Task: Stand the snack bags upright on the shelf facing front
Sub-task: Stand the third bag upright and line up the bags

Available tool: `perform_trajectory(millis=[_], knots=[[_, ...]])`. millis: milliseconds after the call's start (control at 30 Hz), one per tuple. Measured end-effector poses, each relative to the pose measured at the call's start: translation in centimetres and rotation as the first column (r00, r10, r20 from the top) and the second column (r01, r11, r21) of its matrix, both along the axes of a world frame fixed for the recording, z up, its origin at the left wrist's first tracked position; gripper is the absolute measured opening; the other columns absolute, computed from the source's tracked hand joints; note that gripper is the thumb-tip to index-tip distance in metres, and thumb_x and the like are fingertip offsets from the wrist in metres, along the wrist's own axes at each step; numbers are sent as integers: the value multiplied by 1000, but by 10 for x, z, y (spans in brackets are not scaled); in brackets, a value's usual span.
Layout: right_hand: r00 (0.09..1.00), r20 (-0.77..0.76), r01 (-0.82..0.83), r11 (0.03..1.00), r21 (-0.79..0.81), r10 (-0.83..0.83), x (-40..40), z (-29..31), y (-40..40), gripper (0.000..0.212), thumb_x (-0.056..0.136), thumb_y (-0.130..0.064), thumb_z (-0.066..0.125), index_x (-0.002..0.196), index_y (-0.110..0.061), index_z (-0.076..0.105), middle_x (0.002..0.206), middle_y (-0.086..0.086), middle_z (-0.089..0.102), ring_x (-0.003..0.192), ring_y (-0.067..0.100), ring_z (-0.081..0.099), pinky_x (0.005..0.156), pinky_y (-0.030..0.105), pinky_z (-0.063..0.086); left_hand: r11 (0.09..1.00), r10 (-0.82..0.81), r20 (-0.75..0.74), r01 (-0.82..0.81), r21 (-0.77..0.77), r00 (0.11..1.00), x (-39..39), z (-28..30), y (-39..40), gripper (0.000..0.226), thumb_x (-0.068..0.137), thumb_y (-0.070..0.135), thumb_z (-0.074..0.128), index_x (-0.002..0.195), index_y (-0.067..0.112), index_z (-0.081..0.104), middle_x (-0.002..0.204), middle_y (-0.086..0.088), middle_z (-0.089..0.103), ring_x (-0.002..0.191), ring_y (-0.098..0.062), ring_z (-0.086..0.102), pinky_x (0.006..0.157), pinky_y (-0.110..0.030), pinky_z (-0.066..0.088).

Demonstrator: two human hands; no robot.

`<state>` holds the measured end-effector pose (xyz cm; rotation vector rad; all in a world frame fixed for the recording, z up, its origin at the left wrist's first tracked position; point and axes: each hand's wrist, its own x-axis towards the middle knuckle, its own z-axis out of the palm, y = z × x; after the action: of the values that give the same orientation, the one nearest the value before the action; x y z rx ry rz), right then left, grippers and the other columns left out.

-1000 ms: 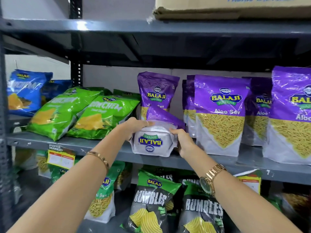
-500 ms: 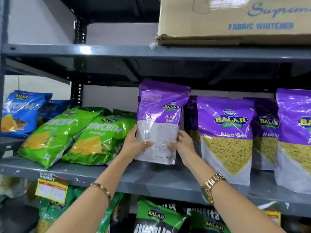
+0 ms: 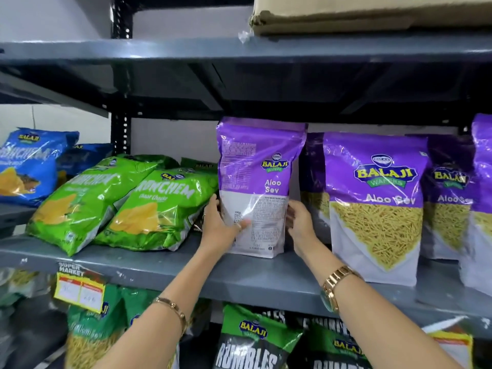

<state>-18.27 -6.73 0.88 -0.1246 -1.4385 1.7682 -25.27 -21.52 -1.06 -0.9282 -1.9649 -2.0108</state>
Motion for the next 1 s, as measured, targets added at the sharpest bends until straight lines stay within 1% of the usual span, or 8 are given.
perform_trajectory(millis=[167, 333, 433, 500, 667, 767, 900, 1000], knots=[[965, 242, -93, 994, -50, 103, -16, -5, 16, 52, 94, -52, 27, 114, -16, 58, 111, 4, 64, 98, 17, 59, 78, 32, 49, 942, 319, 61, -324, 85, 946, 39, -6, 15, 67, 81, 22, 68, 133, -8, 37, 139, -29, 40, 131, -35, 35, 106, -30, 23], [953, 259, -151, 988, -36, 155, -20, -5, 14, 48, 91, -56, 31, 84, -22, 65, 126, 12, 62, 114, 27, 58, 108, 46, 38, 989, 145, 172, -140, -37, 974, 56, -18, 33, 65, 91, 29, 55, 139, -4, 28, 148, -23, 22, 138, -33, 24, 116, -38, 24], [952, 277, -150, 988, 40, 133, -15, -7, 17, 45, 88, -57, 40, 70, -23, 63, 70, -5, 73, 71, 12, 69, 79, 35, 53, 990, 134, 226, -121, -69, 965, 31, -9, 34, 56, 94, 32, 45, 138, -2, 33, 145, -23, 34, 136, -33, 31, 114, -41, 27], [943, 309, -179, 973, 149, 126, -13, -8, 13, 36, 87, -52, 46, 66, -22, 52, 36, -13, 53, 35, 1, 49, 48, 21, 42, 995, 67, 293, -40, -96, 954, 13, -4, 32, 50, 97, 33, 37, 134, 0, 39, 140, -21, 44, 130, -33, 42, 112, -44, 32], [951, 301, -169, 924, 342, 62, -16, -10, 6, 35, 80, -48, 60, 68, -19, 43, 54, -6, 45, 35, 5, 44, 36, 17, 33, 950, -309, 433, 259, 172, 847, -15, -4, 26, 36, 99, 29, 28, 115, 10, 54, 105, -15, 62, 88, -25, 60, 95, -38, 44], [964, 262, -135, 919, 371, 36, -16, -11, 8, 37, 82, -48, 58, 67, -16, 47, 48, -7, 47, 34, 6, 46, 34, 17, 33, 935, -349, 443, 274, 226, 826, -12, -3, 21, 47, 99, 34, 27, 120, 7, 59, 114, -12, 62, 92, -24, 62, 81, -27, 52], [961, 254, 24, 949, 314, -108, -25, -11, 14, 31, 91, -45, 45, 81, -15, 50, 64, -2, 53, 50, 7, 52, 51, 23, 40, 990, -18, 104, 3, 144, 994, 17, -8, 16, 30, 93, 40, 43, 91, 18, 63, 94, -6, 70, 88, -24, 64, 70, -18, 51], [949, 308, -154, 954, 256, 71, -32, -13, 11, 30, 95, -43, 35, 108, -21, 52, 85, -5, 59, 73, 7, 56, 59, 21, 44, 997, 73, -159, -70, 25, 985, 39, -13, 12, 42, 76, 40, 67, 108, 16, 55, 104, 0, 67, 102, -20, 63, 86, -20, 51]])
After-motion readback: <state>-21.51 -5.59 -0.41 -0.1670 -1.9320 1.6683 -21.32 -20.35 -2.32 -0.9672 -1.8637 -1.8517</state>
